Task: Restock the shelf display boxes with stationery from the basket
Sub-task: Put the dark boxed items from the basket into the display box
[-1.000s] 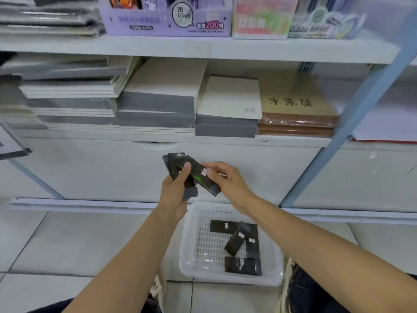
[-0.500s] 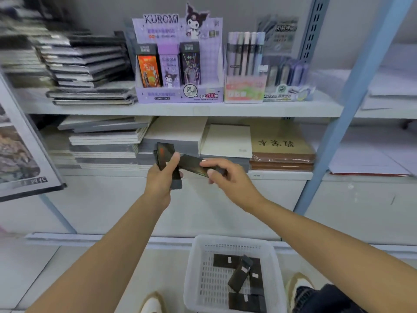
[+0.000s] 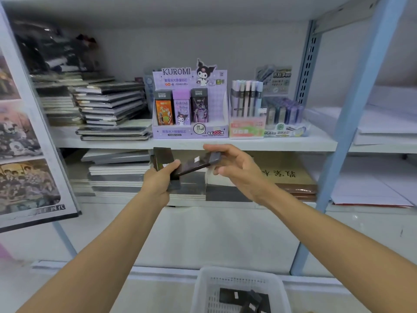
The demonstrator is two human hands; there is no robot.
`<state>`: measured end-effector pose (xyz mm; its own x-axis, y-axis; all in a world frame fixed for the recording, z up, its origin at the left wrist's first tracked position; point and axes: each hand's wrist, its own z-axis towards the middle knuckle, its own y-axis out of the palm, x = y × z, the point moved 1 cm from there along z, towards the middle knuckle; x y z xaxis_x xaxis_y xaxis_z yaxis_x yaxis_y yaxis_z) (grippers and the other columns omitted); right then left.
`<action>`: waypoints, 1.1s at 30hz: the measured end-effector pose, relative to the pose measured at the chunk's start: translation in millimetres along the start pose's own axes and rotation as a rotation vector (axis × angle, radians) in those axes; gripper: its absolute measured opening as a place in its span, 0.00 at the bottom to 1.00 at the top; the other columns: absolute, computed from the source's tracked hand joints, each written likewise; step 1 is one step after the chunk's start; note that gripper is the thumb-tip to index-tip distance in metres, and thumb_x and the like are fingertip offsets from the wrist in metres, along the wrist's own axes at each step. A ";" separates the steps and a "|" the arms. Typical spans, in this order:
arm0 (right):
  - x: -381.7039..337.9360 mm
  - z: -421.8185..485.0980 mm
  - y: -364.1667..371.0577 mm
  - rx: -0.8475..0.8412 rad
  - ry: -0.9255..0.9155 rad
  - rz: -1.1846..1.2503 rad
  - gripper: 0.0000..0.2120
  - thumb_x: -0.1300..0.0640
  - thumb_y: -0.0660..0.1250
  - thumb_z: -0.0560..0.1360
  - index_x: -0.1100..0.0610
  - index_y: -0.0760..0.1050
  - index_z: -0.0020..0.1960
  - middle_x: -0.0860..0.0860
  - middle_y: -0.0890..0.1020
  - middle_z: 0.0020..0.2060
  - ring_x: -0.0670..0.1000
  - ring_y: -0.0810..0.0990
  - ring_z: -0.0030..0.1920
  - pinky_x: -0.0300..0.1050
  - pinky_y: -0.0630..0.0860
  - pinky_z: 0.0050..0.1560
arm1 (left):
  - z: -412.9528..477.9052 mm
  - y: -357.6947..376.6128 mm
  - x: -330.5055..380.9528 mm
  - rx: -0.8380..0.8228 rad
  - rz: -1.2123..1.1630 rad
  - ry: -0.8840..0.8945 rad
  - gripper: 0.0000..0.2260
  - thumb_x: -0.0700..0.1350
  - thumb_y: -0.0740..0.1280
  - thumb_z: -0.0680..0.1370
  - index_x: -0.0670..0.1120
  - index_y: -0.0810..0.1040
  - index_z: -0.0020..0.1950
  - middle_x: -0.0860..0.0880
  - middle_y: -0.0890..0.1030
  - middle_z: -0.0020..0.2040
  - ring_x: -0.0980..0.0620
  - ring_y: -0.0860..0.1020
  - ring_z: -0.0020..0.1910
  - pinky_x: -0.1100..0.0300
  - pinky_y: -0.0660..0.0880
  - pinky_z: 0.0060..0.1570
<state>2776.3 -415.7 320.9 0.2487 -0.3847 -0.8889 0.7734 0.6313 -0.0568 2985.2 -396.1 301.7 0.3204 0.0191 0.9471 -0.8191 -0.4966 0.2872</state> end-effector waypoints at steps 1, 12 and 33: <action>-4.8 2.2 -0.1 -0.018 -0.016 -0.011 0.22 0.69 0.65 0.72 0.61 0.72 0.66 0.56 0.79 0.60 0.54 0.79 0.58 0.44 0.75 0.58 | 0.2 1.3 1.9 -0.004 -0.001 -0.013 0.17 0.42 0.73 0.75 0.41 0.76 0.61 0.44 0.83 0.51 0.48 0.80 0.45 0.55 0.77 0.42; -44.5 50.7 -14.7 0.393 -0.192 -0.343 0.04 0.62 0.69 0.76 0.55 0.76 0.48 0.54 0.82 0.41 0.46 0.79 0.38 0.39 0.76 0.39 | -4.2 18.4 38.3 -0.249 0.070 0.019 0.08 0.47 0.65 0.79 0.44 0.78 0.54 0.45 0.84 0.38 0.51 0.77 0.28 0.61 0.75 0.28; -63.0 198.7 -52.3 0.157 -0.104 -1.127 0.08 0.56 0.69 0.76 0.56 0.77 0.54 0.50 0.79 0.44 0.50 0.75 0.43 0.41 0.69 0.43 | 54.7 21.6 78.6 -0.297 0.240 0.466 0.12 0.42 0.68 0.79 0.42 0.77 0.61 0.49 0.86 0.48 0.52 0.84 0.43 0.54 0.78 0.50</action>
<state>2836.0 -558.3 470.2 -0.5918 -0.7373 -0.3258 0.6495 -0.1969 -0.7344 3018.7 -452.8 374.5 -0.0775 0.3479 0.9343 -0.9620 -0.2721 0.0215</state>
